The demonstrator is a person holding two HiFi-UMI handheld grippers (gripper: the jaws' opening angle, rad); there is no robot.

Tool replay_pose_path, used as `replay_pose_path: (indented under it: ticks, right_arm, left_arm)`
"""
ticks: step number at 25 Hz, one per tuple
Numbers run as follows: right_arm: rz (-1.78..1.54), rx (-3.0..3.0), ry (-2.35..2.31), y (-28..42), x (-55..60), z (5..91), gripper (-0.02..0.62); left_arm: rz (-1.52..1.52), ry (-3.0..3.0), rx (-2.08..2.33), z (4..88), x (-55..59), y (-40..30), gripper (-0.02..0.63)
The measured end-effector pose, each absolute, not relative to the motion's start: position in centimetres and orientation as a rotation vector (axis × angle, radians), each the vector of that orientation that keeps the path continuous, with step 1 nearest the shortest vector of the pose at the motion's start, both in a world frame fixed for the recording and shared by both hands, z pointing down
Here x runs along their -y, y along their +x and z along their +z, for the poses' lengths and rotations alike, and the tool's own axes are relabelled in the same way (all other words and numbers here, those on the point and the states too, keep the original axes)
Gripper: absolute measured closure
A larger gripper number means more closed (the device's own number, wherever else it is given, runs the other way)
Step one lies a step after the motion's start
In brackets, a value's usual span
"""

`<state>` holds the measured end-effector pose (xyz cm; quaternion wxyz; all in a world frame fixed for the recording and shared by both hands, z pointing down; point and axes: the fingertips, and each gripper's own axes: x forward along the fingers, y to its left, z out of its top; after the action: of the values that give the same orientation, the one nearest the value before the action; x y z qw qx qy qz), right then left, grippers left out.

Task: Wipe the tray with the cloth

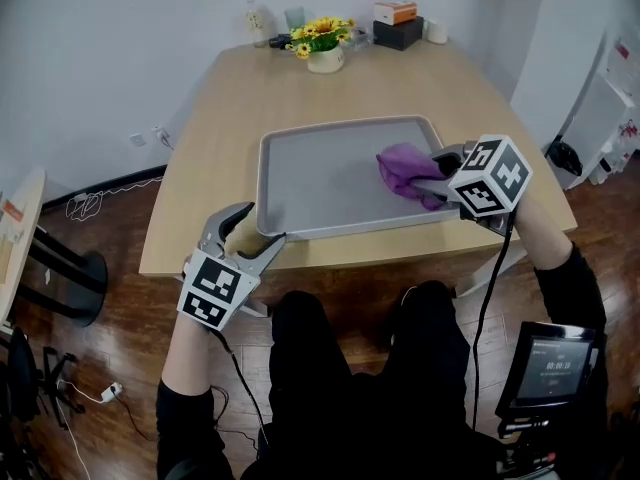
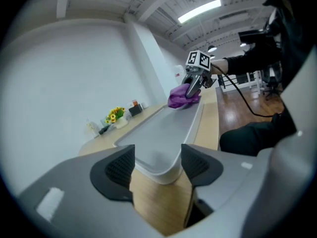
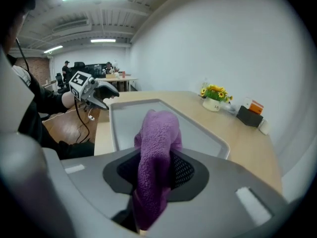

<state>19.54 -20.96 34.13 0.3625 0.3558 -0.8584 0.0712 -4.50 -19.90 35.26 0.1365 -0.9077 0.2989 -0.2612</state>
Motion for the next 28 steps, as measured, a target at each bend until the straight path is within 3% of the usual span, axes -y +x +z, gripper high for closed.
replay_pose_path:
  ticks: [6,9,18,28]
  right_arm:
    - [0.057,2.451,1.162,19.5,20.1,26.9,0.488]
    - [-0.039,2.471,1.333,21.1,20.2,24.5,0.488]
    - [-0.025,2.348,1.943,35.1,19.0,23.2,0.488]
    - [0.339,2.11,1.843,38.2,22.7,31.1,0.47]
  left_arm:
    - [-0.125,-2.759,-1.038,24.7,19.1,-4.5,0.475]
    - [0.053,-2.719,-1.238,23.0,21.0,-6.5,0.537]
    - [0.191,-2.679,-1.525,23.7,23.5,-11.4,0.558]
    - [0.148,-2.708,-1.483,24.0,23.4,-9.5,0.558]
